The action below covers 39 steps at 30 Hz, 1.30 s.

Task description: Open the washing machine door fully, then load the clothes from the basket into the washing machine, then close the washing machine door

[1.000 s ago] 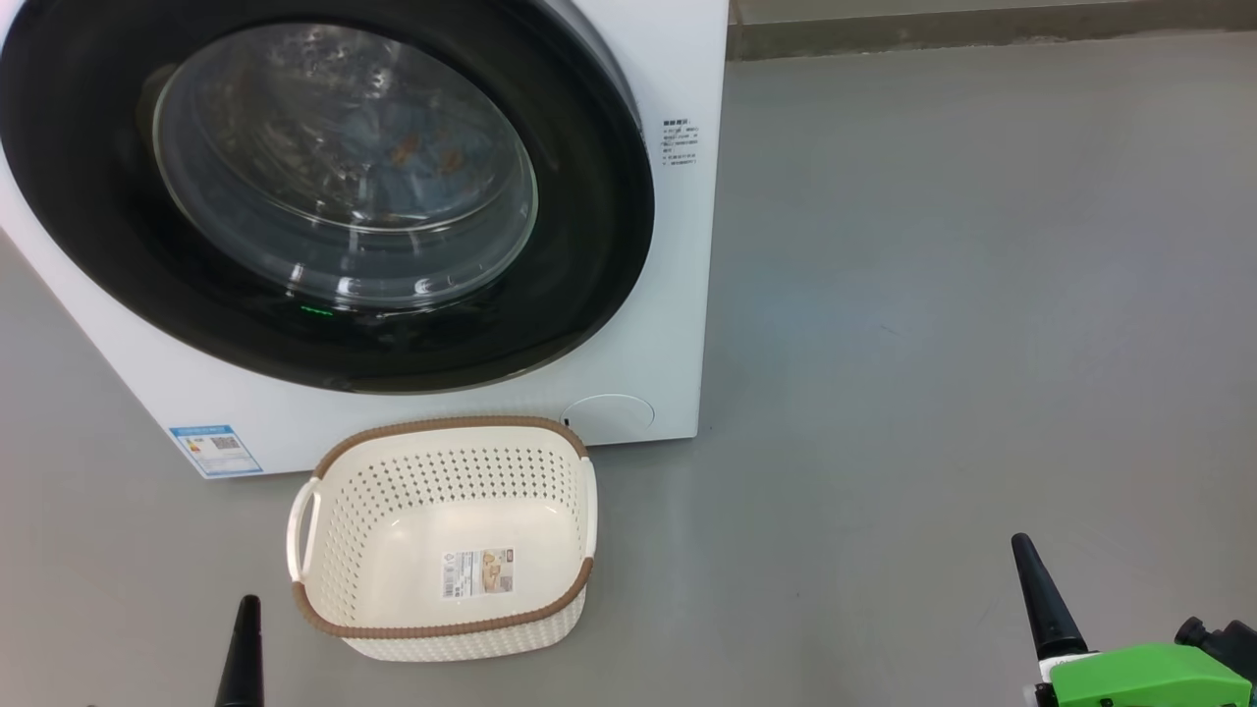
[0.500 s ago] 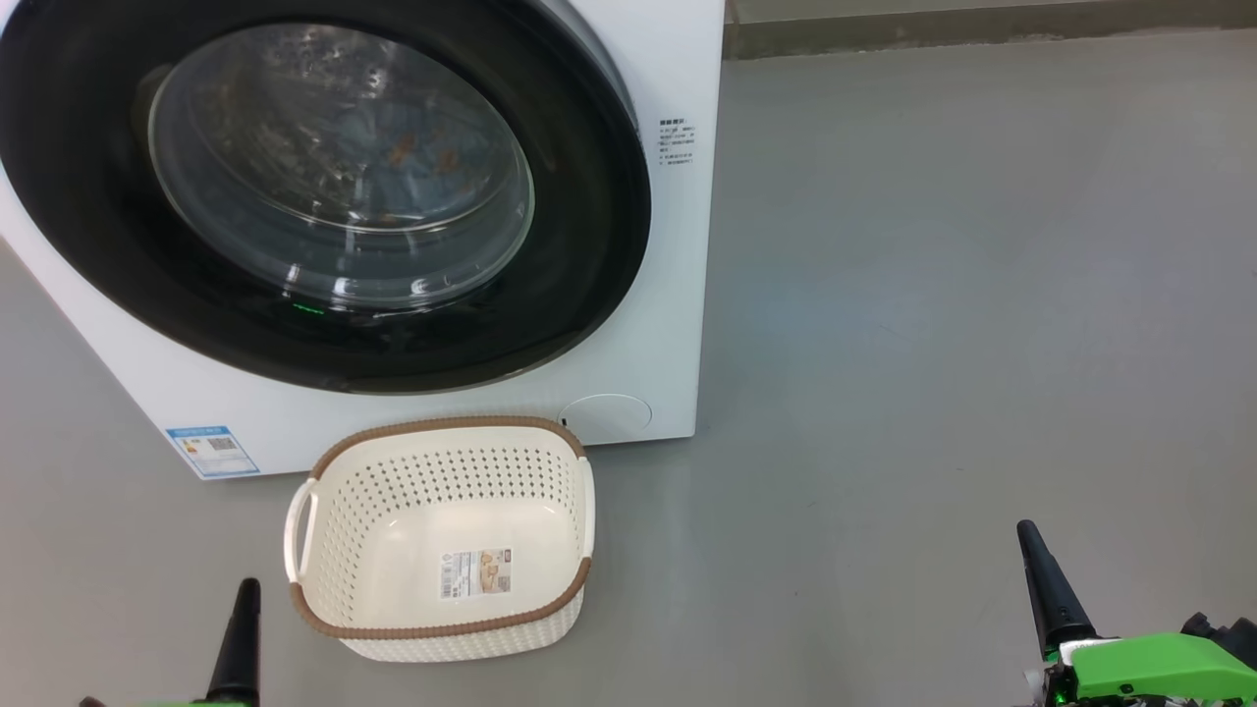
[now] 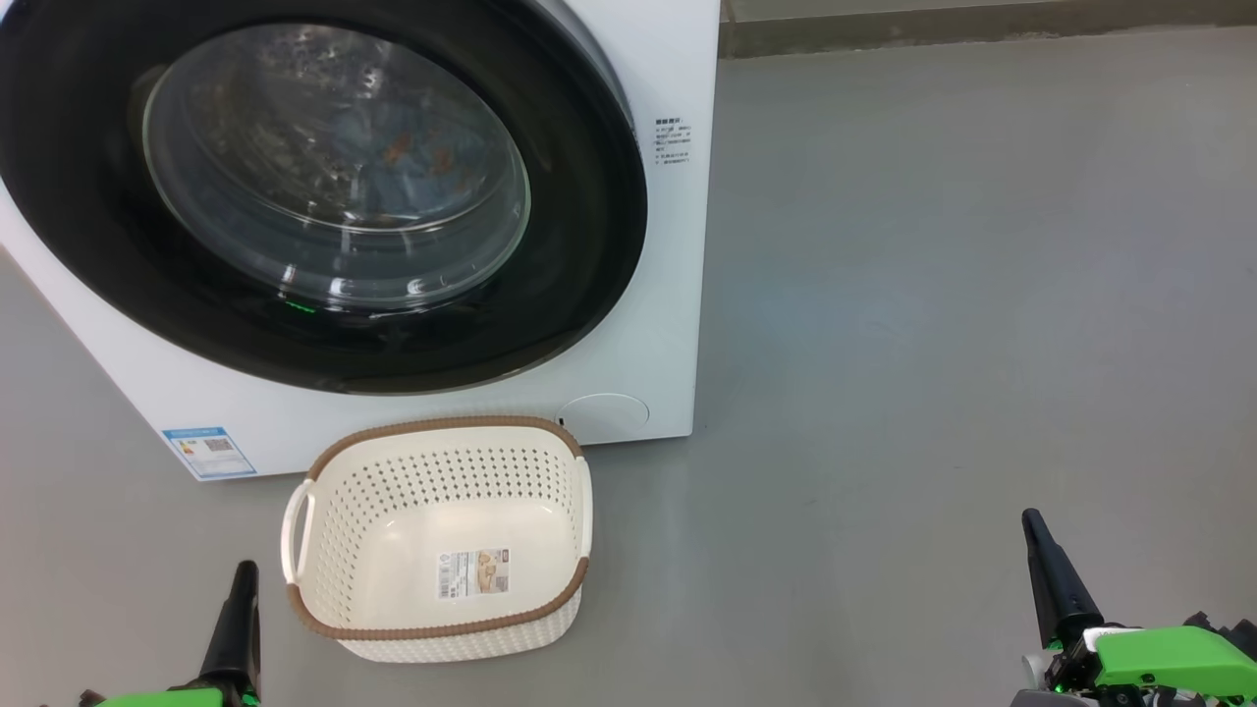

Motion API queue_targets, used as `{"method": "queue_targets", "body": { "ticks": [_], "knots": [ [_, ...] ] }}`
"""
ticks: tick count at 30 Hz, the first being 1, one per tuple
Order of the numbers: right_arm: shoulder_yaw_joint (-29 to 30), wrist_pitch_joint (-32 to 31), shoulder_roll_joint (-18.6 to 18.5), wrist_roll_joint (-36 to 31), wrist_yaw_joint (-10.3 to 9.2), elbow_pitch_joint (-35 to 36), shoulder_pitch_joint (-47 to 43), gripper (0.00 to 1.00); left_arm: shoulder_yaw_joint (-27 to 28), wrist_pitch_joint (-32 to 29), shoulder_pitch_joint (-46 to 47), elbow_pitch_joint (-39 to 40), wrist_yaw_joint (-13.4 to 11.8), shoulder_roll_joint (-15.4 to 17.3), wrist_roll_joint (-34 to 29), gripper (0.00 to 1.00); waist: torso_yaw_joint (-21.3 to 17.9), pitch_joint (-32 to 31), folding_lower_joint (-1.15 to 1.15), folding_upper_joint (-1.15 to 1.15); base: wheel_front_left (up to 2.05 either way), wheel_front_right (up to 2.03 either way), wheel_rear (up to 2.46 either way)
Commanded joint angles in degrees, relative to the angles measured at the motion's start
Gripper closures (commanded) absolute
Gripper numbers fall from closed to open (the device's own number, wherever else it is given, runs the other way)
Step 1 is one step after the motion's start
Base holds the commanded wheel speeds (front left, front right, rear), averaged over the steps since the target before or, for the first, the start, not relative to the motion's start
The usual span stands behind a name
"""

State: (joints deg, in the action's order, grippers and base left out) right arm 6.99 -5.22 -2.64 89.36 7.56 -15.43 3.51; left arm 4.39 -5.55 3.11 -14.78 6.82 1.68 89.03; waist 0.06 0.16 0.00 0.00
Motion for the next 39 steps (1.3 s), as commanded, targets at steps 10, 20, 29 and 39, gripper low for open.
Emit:
{"method": "queue_targets", "body": {
  "ticks": [10, 20, 29, 39],
  "knots": [
    [-0.7, -1.1, -0.5, 3.0, -0.08, 1.4, 2.6, 1.00, 2.1, -0.9, 3.1, 0.7, 0.7, 1.2, 3.2, 1.00, -0.1, 0.0, 0.00, 0.00, 0.00, 0.00, 0.00],
    [-0.7, -1.1, -0.4, 3.0, -0.08, 1.4, 2.6, 1.00, 2.1, -0.9, 3.1, 0.7, 0.7, 1.2, 3.2, 1.00, -0.1, 0.0, 0.00, 0.00, 0.00, 0.00, 0.00],
    [-0.7, -1.1, -0.4, 3.0, -0.08, 1.4, 2.7, 1.00, 2.1, -0.9, 3.1, 0.7, 0.7, 1.2, 3.2, 1.00, -0.1, 0.0, 0.00, 0.00, 0.00, 0.00, 0.00],
    [-0.6, -1.1, -0.4, 2.9, -0.08, 1.4, 2.7, 1.00, 2.1, -0.9, 3.1, 0.7, 0.7, 1.2, 3.2, 1.00, -0.1, 0.0, 0.00, 0.00, 0.00, 0.00, 0.00]
  ]
}}
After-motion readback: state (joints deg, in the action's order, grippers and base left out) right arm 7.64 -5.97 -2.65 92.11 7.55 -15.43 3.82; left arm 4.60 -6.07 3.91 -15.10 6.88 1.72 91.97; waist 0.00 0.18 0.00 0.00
